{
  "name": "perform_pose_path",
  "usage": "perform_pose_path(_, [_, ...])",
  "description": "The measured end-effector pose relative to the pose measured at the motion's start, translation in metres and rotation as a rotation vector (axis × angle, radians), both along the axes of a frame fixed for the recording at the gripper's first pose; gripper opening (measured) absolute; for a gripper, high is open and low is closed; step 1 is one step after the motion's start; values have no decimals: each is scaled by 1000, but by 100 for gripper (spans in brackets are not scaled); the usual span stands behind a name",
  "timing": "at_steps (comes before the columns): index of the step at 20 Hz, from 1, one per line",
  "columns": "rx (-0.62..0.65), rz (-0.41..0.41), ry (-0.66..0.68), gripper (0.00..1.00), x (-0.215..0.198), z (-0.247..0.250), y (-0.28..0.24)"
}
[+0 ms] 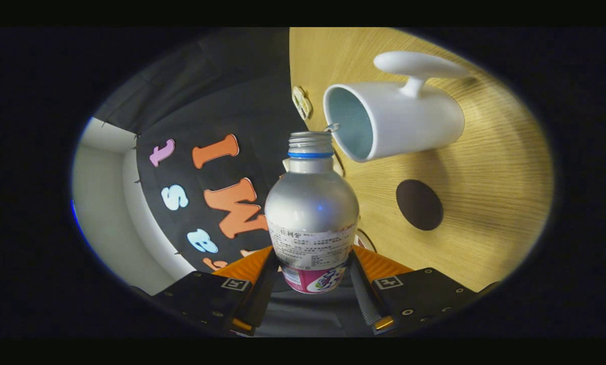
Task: Take the bottle from table, then pour the juice into the cup, finally place the bottle on the coaster
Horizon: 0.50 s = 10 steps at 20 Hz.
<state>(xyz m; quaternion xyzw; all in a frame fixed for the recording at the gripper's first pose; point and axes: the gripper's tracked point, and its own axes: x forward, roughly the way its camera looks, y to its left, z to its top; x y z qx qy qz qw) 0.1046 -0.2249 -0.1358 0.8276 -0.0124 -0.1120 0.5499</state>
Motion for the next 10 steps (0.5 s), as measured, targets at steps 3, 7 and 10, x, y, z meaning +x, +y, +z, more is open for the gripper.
perform_pose_path(3, [19,0,-5,74,2,2,-1])
perform_pose_path(7, [22,0,-10,74,-1,3,-3])
perform_pose_path(10, [30,-6,-13,74,-4,3,-6])
